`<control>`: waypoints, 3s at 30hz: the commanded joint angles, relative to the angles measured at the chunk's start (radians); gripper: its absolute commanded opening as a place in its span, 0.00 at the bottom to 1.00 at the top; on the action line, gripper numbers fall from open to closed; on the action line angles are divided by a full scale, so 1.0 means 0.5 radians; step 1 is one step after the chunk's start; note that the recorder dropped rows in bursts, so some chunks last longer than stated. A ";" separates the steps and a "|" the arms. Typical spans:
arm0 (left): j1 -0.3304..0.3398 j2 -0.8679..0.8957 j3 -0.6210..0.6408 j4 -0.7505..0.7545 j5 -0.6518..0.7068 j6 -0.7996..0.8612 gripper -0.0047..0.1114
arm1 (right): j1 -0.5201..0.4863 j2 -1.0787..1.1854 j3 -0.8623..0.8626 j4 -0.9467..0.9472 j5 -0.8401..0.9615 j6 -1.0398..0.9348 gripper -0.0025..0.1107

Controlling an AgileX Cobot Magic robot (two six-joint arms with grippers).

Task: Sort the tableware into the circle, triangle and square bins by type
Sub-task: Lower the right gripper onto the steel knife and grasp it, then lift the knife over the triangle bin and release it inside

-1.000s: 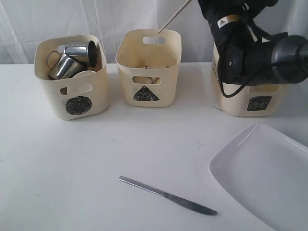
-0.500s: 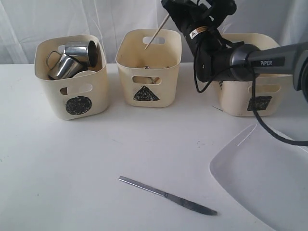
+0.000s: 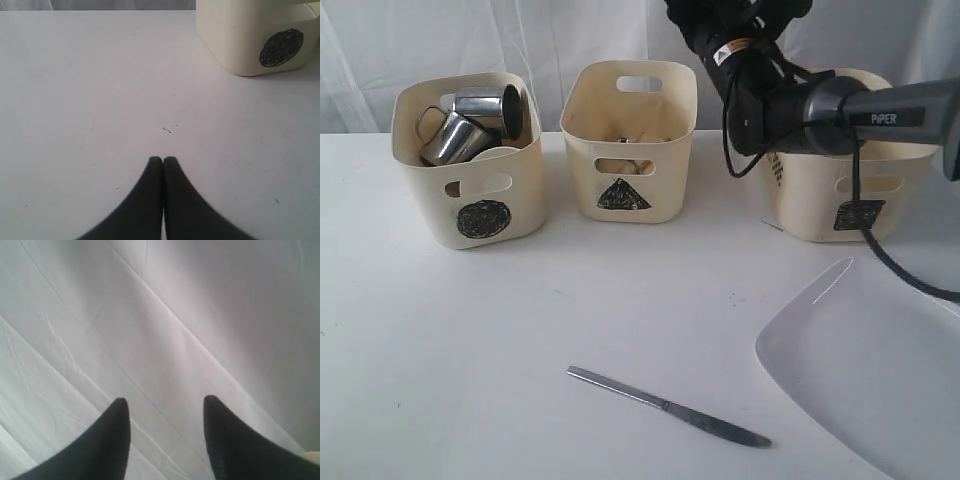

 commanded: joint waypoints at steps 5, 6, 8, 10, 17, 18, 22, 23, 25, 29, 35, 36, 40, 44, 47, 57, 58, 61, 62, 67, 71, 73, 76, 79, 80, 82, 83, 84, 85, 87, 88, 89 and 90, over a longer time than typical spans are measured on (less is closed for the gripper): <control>-0.014 -0.008 0.007 0.000 -0.009 -0.009 0.04 | -0.010 -0.500 -0.007 -0.824 1.854 0.044 0.02; -0.014 -0.008 0.007 0.000 -0.009 -0.009 0.04 | -0.010 -0.538 -0.007 -0.878 2.118 0.022 0.02; -0.014 -0.008 0.007 0.000 -0.009 -0.009 0.04 | -0.010 -0.600 -0.003 -0.897 2.721 -0.214 0.02; -0.014 -0.008 0.007 0.000 -0.009 -0.009 0.04 | 0.000 -0.641 0.037 -0.814 3.144 -0.600 0.02; -0.014 -0.008 0.007 0.000 -0.009 -0.009 0.04 | 0.150 -0.718 0.410 0.216 3.644 -1.800 0.02; -0.014 -0.008 0.007 0.000 -0.009 -0.009 0.04 | 0.201 -0.718 0.471 0.306 3.648 -1.885 0.02; -0.014 -0.008 0.007 0.000 -0.009 -0.009 0.04 | 0.454 -0.691 0.615 0.165 3.585 -1.995 0.02; -0.014 -0.008 0.007 0.000 -0.009 -0.009 0.04 | 0.514 -0.685 0.635 0.086 3.570 -1.995 0.02; -0.014 -0.008 0.007 0.000 -0.009 -0.009 0.04 | 0.609 -0.685 0.662 -0.023 3.517 -1.995 0.02; -0.014 -0.008 0.007 0.000 -0.009 -0.009 0.04 | 0.711 -0.685 0.666 -0.033 3.428 -2.143 0.08; -0.014 -0.008 0.007 0.000 -0.009 -0.009 0.04 | 0.729 -0.677 0.666 0.017 3.251 -2.273 0.34; -0.014 -0.008 0.007 0.000 -0.009 -0.009 0.04 | 0.729 -0.663 0.666 0.013 3.202 -2.273 0.37; -0.049 -0.008 0.007 0.000 -0.009 -0.009 0.04 | 0.729 -0.563 0.666 0.014 3.066 -2.273 0.38; -0.148 -0.008 0.007 0.000 -0.009 -0.009 0.04 | 0.729 -0.405 0.666 0.010 3.115 -2.273 0.38; -0.191 -0.008 0.007 0.000 -0.009 -0.009 0.04 | 0.729 -0.327 0.666 0.014 3.123 -2.237 0.38; -0.191 -0.008 0.007 0.000 -0.009 -0.009 0.04 | 0.729 -0.113 0.666 -0.002 3.221 -2.237 0.15; -0.191 -0.008 0.007 0.000 -0.009 -0.009 0.04 | 0.729 -0.096 0.666 -0.002 3.245 -2.237 0.10; -0.191 -0.008 0.007 0.000 -0.009 -0.009 0.04 | 0.729 -0.042 0.666 0.003 3.345 -2.237 0.02; -0.191 -0.008 0.007 0.000 -0.009 -0.009 0.04 | 0.729 -0.029 0.666 0.003 3.366 -2.237 0.02; -0.191 -0.008 0.007 0.000 -0.009 -0.009 0.04 | 0.729 -0.005 0.666 0.006 3.443 -2.237 0.02; -0.191 -0.008 0.007 0.000 -0.009 -0.009 0.04 | 0.733 -0.118 0.604 -0.004 3.571 -2.258 0.02; -0.191 -0.008 0.007 0.000 -0.009 -0.009 0.04 | 0.733 -0.226 0.550 -0.010 3.580 -2.291 0.02; -0.191 -0.008 0.007 0.000 -0.009 -0.009 0.04 | 0.733 -0.395 0.449 -0.010 3.468 -2.291 0.02; -0.191 -0.008 0.007 0.000 -0.009 -0.009 0.04 | 0.733 -0.541 0.354 0.000 3.290 -2.282 0.02; -0.191 -0.008 0.007 0.000 -0.009 -0.009 0.04 | 0.729 -0.581 0.330 0.005 3.223 -2.268 0.02; -0.191 -0.008 0.007 0.000 -0.009 -0.009 0.04 | 0.720 -0.645 0.309 0.013 3.089 -2.223 0.02; -0.191 -0.008 0.007 0.000 -0.009 -0.009 0.04 | 0.715 -0.663 0.309 0.018 3.041 -2.220 0.02; -0.191 -0.008 0.007 0.000 -0.009 -0.009 0.04 | 0.706 -0.676 0.309 0.042 3.000 -2.218 0.02; -0.191 -0.008 0.007 0.000 -0.009 -0.009 0.04 | 0.694 -0.684 0.309 0.081 2.978 -2.218 0.02; -0.191 -0.008 0.007 0.000 -0.009 -0.009 0.04 | 0.663 -0.687 0.309 0.190 2.949 -2.218 0.02; -0.191 -0.008 0.007 0.000 -0.009 -0.009 0.04 | 0.644 -0.687 0.309 0.253 2.924 -2.232 0.02; -0.191 -0.008 0.007 0.000 -0.009 -0.009 0.04 | 0.591 -0.692 0.312 0.378 2.824 -2.238 0.02; -0.191 -0.008 0.007 0.000 -0.009 -0.009 0.04 | 0.561 -0.692 0.312 0.451 2.745 -2.238 0.02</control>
